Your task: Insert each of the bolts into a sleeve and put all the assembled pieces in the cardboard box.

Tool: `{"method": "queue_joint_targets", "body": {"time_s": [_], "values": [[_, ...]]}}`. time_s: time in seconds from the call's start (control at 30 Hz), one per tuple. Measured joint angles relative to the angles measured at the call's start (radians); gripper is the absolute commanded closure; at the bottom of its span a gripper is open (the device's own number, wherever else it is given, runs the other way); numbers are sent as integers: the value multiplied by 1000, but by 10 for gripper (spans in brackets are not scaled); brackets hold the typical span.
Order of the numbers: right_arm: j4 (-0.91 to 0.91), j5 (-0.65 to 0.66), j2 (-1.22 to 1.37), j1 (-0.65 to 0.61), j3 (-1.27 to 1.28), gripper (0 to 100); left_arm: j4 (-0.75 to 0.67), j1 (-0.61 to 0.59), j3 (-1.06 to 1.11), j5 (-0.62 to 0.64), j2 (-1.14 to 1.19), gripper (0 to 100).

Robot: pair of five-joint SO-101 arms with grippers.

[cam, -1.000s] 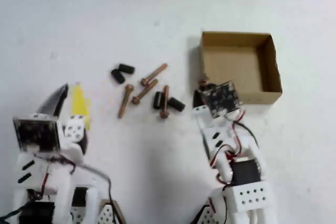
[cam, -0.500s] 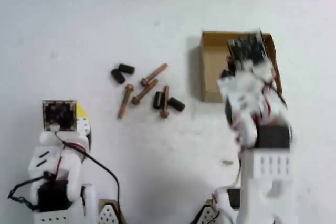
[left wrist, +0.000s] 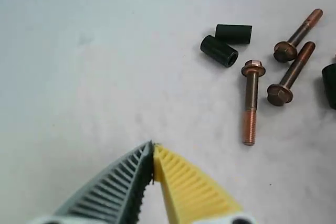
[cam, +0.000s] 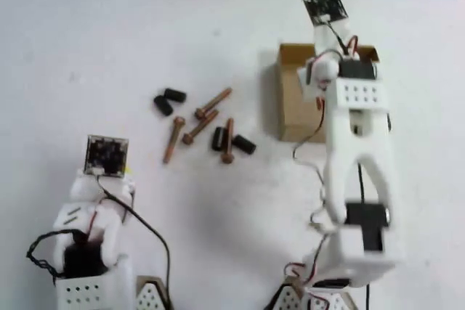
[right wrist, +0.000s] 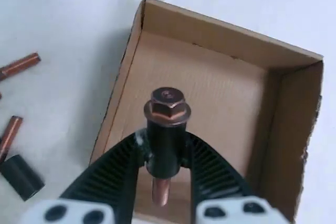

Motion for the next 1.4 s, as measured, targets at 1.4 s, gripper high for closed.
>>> {"method": "queue_joint_targets", "body": {"time_s": [1.4], "values": [[471,-2,549,-14,-953,841,-17,0,37,-15,-2,978]]}}
